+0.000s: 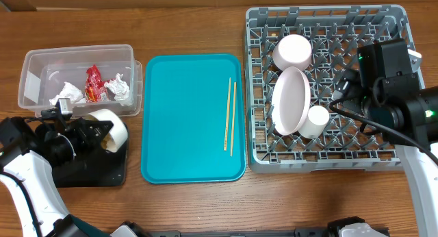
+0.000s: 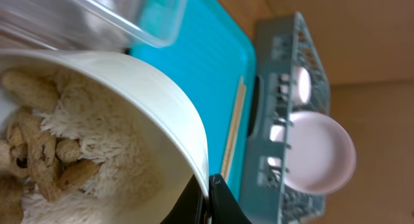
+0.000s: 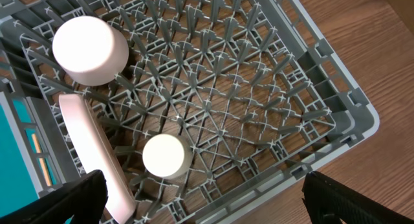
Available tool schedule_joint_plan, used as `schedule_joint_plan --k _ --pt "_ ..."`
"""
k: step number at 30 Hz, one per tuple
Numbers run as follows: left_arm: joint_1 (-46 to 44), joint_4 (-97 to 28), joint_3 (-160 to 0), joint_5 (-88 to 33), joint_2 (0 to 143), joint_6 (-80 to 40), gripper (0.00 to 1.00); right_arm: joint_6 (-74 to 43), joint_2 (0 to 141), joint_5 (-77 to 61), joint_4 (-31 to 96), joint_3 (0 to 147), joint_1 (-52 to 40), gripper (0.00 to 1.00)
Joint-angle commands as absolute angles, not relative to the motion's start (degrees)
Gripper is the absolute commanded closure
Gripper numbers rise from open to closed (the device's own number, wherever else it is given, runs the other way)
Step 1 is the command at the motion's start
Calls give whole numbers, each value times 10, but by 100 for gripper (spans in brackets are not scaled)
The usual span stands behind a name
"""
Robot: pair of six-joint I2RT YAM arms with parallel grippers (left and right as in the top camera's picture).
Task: Sort waste into correct bins and load items into the dishwasher
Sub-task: 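Tilt the bowl with the left gripper to pour peanuts and rice onto the black tray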
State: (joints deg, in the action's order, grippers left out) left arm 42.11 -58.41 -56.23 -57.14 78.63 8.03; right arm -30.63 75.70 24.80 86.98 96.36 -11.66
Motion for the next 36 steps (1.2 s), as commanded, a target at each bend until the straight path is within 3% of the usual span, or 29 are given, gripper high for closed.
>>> schedule_joint_plan --k 1,22,36 --pt "425 -600 -560 -648 776 153 96 -300 757 247 867 975 -115 0" --pt "570 -605 -556 -646 776 146 96 -300 757 247 867 975 -115 0" --pt "574 -594 -552 -681 776 146 96 -300 757 247 867 975 -115 0"
